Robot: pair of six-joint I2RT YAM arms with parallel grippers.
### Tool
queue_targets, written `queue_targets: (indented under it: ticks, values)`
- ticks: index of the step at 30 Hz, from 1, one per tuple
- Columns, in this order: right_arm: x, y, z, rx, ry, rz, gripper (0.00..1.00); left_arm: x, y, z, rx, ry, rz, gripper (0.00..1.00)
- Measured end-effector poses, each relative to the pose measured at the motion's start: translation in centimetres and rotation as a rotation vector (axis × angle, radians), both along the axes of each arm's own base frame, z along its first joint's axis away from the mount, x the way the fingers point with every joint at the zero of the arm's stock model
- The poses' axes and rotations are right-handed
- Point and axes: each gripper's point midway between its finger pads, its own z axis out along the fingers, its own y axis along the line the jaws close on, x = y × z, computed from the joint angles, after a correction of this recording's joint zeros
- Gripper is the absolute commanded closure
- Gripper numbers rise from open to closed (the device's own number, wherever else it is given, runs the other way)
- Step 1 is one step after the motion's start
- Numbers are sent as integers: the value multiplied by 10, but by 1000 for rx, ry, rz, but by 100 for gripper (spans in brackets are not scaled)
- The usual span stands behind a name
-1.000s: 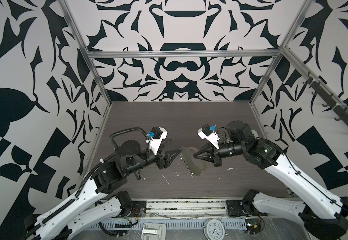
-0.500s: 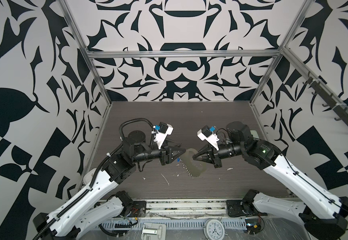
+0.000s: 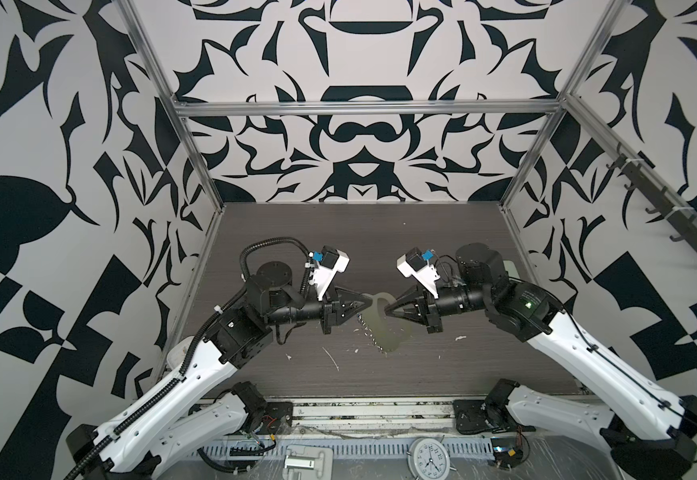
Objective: Remove the keys from the keyring
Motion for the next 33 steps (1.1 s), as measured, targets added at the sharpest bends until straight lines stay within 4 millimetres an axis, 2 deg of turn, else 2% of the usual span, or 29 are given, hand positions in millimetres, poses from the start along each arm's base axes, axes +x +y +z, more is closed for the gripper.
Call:
queue_targets:
  ticks: [1,2,6,11,15,20,23,27,33]
  values:
    - [3,0,0,2,-8,-19,74,1,0,1,-8,4,9,100]
    - [7,0,0,4,-20,-38,67,4,1,2,-15,9,31,100]
    - [15,-6,-3,24,-59,-119,60,19,8,5,-33,30,139,100]
    - [19,-23,-6,84,-127,-237,58,33,22,18,-79,33,266,100]
    - [28,-28,-5,110,-147,-307,66,48,33,23,-105,42,381,100]
    - [34,-21,-7,136,-145,-332,68,77,47,10,-72,71,559,100]
    - [34,-16,-7,139,-146,-328,68,87,53,4,-46,85,624,100]
    - [33,-5,-14,125,-134,-306,67,93,59,2,-38,87,676,100]
    - [35,14,-40,52,-102,-298,66,97,65,7,-46,85,716,100]
